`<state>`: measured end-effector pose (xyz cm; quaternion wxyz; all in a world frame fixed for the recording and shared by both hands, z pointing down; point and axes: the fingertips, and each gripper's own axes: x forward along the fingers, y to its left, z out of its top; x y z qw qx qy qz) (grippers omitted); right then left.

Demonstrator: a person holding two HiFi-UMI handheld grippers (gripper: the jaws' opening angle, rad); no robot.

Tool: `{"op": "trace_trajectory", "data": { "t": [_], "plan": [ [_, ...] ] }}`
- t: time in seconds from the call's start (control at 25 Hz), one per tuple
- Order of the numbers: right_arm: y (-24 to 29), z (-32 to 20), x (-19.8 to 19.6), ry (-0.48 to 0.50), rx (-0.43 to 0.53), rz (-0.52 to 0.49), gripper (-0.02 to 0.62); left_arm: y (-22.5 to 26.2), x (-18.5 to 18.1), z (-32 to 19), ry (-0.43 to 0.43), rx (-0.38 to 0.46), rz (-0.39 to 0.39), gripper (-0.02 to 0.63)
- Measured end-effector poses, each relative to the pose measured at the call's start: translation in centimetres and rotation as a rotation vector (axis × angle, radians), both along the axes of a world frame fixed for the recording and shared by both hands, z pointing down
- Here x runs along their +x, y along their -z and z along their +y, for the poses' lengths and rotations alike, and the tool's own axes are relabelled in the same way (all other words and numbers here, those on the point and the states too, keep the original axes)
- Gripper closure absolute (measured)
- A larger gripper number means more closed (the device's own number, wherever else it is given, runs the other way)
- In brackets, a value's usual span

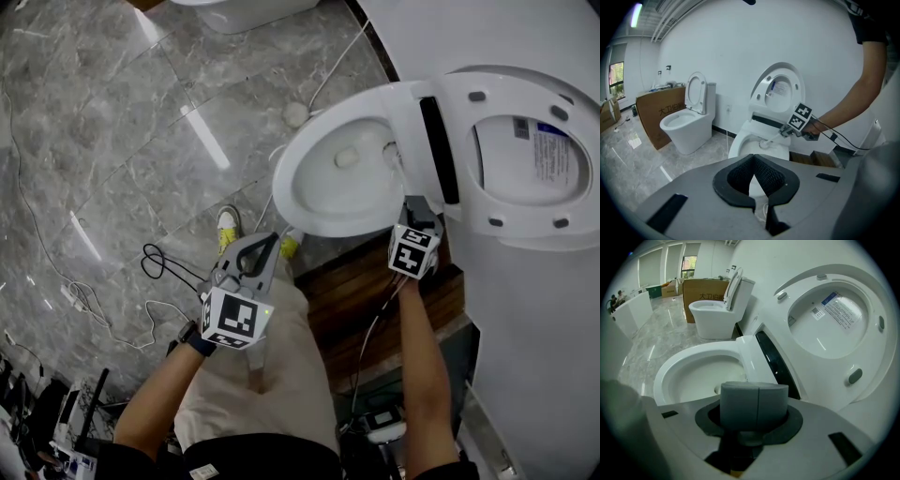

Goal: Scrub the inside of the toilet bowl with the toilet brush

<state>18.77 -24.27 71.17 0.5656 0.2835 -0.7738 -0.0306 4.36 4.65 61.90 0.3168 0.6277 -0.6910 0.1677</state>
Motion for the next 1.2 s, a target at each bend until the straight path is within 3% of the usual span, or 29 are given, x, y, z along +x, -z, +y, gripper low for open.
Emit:
{"op": "trace_trajectory", "data": {
  "t": [1.2],
  "plan": [
    [1.2, 5.6, 5.8, 0.033, -0.094, 0.144, 0.437, 0.9, 0.8, 0.9, 0.005, 0.004, 0.008, 0.588]
  ]
}}
